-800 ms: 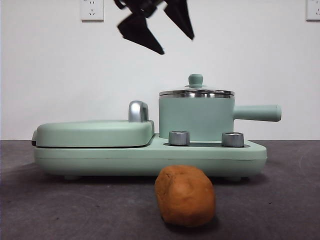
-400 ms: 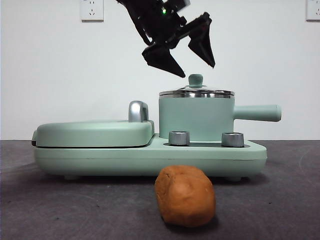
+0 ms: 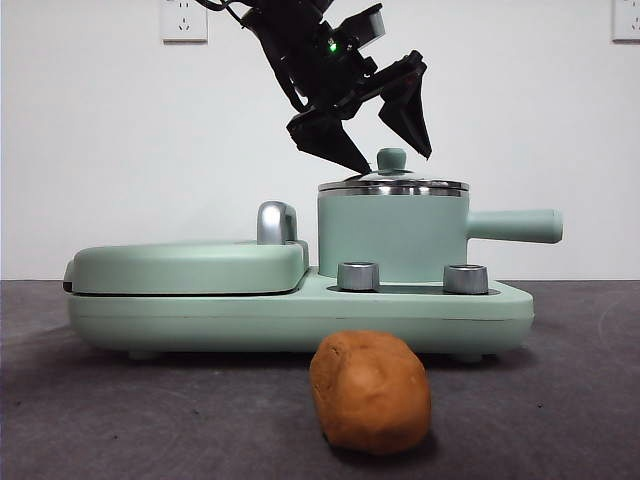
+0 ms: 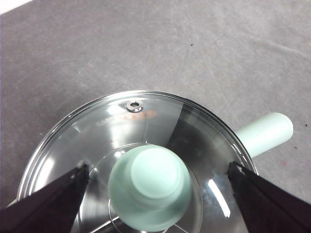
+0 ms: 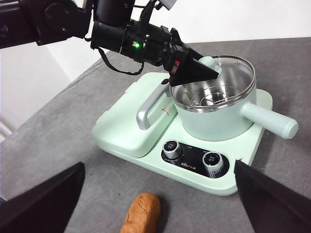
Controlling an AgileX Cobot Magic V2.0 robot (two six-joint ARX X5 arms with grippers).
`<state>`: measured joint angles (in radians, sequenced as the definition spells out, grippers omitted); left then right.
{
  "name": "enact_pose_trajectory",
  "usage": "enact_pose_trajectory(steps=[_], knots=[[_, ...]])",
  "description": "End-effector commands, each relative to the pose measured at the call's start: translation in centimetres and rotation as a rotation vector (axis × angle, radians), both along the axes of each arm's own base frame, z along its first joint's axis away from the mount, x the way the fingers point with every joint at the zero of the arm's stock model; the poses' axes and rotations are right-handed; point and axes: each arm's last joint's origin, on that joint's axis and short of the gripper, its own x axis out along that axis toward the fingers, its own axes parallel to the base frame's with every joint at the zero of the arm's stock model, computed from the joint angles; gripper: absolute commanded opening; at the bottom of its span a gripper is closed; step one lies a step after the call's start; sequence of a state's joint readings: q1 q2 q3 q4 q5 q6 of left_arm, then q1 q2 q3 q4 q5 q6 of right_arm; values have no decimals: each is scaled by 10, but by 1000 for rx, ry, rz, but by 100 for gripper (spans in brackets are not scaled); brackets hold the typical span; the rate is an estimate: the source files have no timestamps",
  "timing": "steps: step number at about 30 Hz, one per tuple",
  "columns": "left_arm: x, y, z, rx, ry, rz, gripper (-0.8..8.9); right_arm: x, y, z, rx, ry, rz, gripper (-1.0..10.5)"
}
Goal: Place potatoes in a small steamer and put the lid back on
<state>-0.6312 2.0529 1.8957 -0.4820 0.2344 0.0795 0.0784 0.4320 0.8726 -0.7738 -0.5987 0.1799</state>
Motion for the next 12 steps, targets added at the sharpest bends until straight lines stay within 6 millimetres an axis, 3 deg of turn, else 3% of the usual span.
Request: enact_pose_trajectory(steps=[1,8,11,12], knots=[[4,-9,-5,1,-13,-15,463,-1,0,5,-2,-25,4,489],[5,-9,-7,5,-10,-15,275,-1,0,5,-2,-25,4,489],[5,-9,-7,6,-12,-16,112,-1,0,5,-2,-25,4,489],[5,-9,-7,6,-13,-16,106,-1,0,5,-2,-25,4,489]])
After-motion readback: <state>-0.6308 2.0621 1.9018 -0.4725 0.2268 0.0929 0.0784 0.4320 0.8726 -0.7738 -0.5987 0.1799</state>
